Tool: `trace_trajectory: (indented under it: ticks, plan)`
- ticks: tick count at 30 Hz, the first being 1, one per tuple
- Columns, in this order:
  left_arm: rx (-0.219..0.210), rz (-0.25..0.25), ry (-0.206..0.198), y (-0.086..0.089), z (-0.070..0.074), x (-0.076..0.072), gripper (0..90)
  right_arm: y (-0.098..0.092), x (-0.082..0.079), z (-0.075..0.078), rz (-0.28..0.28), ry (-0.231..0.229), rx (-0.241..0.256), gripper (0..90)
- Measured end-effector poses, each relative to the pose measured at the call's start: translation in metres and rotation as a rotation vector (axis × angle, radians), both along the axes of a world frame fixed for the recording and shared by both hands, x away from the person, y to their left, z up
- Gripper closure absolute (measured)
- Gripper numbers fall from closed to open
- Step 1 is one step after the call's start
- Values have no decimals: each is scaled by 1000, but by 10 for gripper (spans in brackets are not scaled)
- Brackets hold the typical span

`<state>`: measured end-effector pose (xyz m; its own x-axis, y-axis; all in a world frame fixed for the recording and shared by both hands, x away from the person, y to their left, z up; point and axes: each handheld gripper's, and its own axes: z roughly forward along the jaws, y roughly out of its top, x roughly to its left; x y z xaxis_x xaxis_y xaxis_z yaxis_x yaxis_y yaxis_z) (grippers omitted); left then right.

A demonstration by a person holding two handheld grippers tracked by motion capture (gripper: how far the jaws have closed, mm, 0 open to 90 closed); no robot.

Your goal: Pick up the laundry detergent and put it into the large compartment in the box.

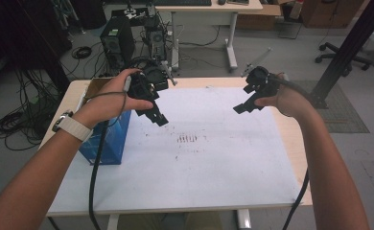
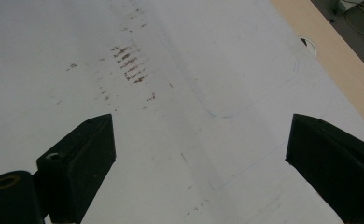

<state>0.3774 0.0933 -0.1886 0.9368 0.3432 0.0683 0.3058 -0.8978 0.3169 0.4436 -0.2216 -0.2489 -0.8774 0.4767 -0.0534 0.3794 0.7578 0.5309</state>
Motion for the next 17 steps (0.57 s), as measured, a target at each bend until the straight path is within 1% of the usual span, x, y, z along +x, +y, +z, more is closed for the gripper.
trace_trajectory:
  ticks: [17]
  plan:
    - [-3, -1, 5, -1, 0, 1, 106, -2, -1, 0, -8, -4, 7, 83]
